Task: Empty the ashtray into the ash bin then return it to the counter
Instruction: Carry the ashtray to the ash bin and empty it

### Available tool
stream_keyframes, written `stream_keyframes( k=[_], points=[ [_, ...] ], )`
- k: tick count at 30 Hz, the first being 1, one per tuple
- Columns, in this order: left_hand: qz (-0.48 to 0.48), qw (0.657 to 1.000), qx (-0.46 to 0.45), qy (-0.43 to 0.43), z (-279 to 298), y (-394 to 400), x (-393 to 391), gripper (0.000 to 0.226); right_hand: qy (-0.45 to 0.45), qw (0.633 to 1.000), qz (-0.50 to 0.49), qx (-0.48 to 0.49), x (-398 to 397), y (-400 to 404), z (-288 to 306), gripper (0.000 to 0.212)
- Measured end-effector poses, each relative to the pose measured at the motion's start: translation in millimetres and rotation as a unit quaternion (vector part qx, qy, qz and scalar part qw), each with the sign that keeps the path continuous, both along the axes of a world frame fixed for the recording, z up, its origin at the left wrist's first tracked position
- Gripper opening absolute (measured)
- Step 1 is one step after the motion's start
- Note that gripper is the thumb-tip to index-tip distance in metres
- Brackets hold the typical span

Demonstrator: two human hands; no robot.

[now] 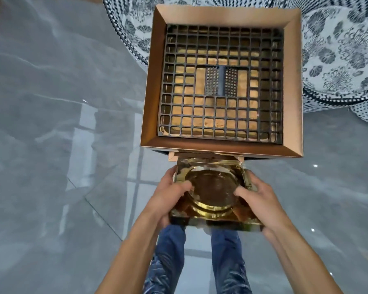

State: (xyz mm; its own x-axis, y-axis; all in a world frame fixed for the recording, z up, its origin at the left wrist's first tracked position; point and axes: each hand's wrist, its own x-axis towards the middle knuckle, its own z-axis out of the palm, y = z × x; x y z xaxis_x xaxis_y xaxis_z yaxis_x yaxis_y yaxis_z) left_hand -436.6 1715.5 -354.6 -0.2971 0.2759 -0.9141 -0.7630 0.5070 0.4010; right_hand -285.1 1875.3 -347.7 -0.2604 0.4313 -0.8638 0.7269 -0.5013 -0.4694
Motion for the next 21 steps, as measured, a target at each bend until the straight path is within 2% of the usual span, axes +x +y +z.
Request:
stream_keyframes(
  k=[5, 7, 10, 11, 15, 17, 21],
  points=[
    [0.02, 1.0, -0.013, -0.008, -4, 12, -18, 0.036, -0.006, 1.0, -0.006, -0.013, -23, 15, -1, 0.062],
    [0.023, 1.0, -0.017, -0.002, 1, 18, -21, 0.045, -0.01, 1.0, -0.005, 0.002, -26, 19, -1, 0.064],
    [0.017, 1.0, -0.01, 0.021, 6, 24, -21, 0.05, -0.018, 1.0, -0.007, 0.022, -26, 23, -5, 0.036],
    [0.014, 1.0, -0.009, 0.025, 6, 26, -21, 0.05, -0.022, 0.999, -0.004, 0.024, -26, 24, -7, 0.033],
    [0.005, 1.0, -0.027, -0.011, 5, 29, -26, 0.039, -0.042, 0.999, -0.013, -0.02, -27, 28, -10, 0.053],
    [0.006, 0.999, -0.028, -0.035, 5, 29, -25, 0.034, -0.042, 0.999, -0.005, -0.023, -25, 27, -10, 0.054],
    [0.013, 0.999, -0.027, -0.04, 4, 31, -25, 0.039, -0.04, 0.998, -0.006, -0.038, -22, 27, -13, 0.06]
  ],
)
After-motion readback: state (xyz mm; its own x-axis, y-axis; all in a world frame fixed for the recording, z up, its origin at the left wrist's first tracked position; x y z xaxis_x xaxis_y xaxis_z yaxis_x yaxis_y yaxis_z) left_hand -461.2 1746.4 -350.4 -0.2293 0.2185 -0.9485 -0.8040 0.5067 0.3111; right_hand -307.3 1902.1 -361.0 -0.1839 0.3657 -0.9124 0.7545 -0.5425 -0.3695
